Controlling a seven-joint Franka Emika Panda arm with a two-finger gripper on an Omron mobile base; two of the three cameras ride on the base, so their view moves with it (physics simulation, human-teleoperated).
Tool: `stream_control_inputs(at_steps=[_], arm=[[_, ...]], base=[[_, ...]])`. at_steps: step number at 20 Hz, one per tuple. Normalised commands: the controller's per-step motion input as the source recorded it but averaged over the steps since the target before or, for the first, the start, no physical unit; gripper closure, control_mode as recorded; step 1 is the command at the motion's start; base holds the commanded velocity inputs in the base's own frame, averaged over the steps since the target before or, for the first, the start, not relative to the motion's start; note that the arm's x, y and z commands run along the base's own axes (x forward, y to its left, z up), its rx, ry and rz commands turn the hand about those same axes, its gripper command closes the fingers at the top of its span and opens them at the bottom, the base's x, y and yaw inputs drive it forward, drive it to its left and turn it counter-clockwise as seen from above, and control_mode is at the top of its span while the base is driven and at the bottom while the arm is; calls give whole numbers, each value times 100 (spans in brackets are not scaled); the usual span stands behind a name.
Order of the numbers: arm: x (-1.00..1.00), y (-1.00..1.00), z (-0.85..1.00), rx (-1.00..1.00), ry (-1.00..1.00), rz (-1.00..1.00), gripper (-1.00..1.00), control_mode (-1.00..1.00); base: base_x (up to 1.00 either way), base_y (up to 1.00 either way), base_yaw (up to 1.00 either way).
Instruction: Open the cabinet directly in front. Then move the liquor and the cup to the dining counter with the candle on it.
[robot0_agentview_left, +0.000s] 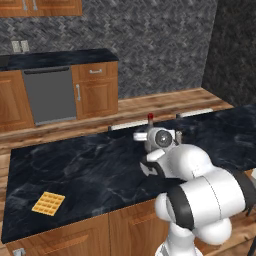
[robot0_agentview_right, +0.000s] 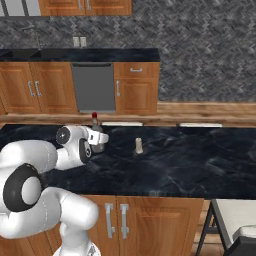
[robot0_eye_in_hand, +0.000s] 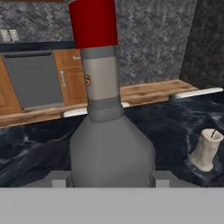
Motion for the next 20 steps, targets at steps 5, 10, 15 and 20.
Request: stream_control_inputs(at_steps=[5, 10, 15, 20], arm=[[5, 0, -4, 1, 0, 1, 100, -100], [0, 0, -12, 0, 0, 0, 100, -100], [0, 0, -15, 0, 0, 0, 100, -100], [0, 0, -8, 0, 0, 0, -100, -100]], base=[[0, 0, 0], [0, 0, 0], [0, 0, 0], [0, 0, 0]])
